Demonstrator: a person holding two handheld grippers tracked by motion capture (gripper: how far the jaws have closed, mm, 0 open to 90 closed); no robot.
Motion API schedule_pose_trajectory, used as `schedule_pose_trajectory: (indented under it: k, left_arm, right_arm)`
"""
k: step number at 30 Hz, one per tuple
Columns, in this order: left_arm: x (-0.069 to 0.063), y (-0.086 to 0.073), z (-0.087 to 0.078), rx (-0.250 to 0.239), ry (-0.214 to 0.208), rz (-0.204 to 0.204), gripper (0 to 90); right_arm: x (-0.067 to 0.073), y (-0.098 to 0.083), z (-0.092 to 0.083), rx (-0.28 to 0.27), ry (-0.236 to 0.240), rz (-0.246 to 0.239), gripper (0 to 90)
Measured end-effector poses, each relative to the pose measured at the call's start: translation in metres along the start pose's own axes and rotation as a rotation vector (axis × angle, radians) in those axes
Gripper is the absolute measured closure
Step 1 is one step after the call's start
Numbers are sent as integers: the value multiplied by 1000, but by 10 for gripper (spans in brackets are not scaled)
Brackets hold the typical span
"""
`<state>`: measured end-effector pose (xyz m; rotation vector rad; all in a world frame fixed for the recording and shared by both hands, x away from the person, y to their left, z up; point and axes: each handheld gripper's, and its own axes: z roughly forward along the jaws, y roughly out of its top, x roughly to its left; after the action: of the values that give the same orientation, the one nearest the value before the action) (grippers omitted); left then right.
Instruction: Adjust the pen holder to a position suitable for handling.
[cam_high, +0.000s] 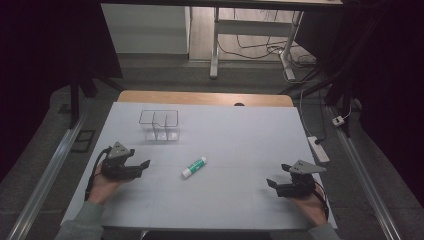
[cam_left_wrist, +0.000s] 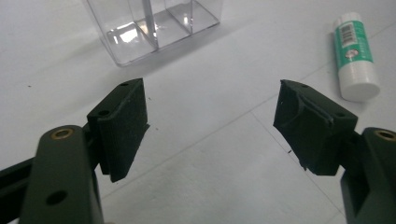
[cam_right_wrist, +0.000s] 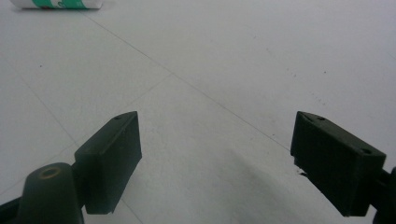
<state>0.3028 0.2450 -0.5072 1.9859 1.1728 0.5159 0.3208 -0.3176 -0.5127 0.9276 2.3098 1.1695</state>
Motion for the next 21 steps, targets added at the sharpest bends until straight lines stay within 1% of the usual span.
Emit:
schedule_pose_trajectory:
  k: [2,3,4,6,9,10,11,12,13,14,16,18,20,21]
  left_arm:
    - [1,1,0,0,3,-2,255]
    - [4,4,1,0,13,-6,257]
    - [6,5,1,-3,21,-10,262]
    - [10,7,1,-9,22,-26,267]
    - [14,10,3,-7,33,-30,272]
    - [18,12,5,-7,45,-30,275]
    - [18,12,5,-7,45,-30,278]
    - [21,13,6,-12,48,-34,286]
    - [21,13,6,-12,48,-34,317]
    - [25,13,7,-18,37,-33,346]
    - [26,13,8,-19,43,-33,366]
    - [31,14,10,-27,52,-49,388]
    - [33,14,11,-27,56,-49,397]
    - [35,15,12,-25,57,-52,419]
  right_arm:
    - [0,0,0,3,-2,-2,156]
    - [0,0,0,4,-2,-2,156]
    - [0,0,0,5,-3,-3,156]
    - [1,0,0,10,-2,-4,156]
    - [0,0,0,10,-2,-3,156]
    - [1,0,0,8,-2,-1,156]
    - [1,0,0,14,-6,-3,158]
    - [1,0,0,16,-6,-4,158]
    - [0,0,0,18,-6,-2,158]
    - [0,-1,0,15,-4,1,158]
    - [0,-1,-1,19,-13,1,158]
    - [-1,-1,-1,17,-9,5,159]
    - [-1,-1,-1,18,-9,5,159]
    - [0,-1,-1,20,-8,5,159]
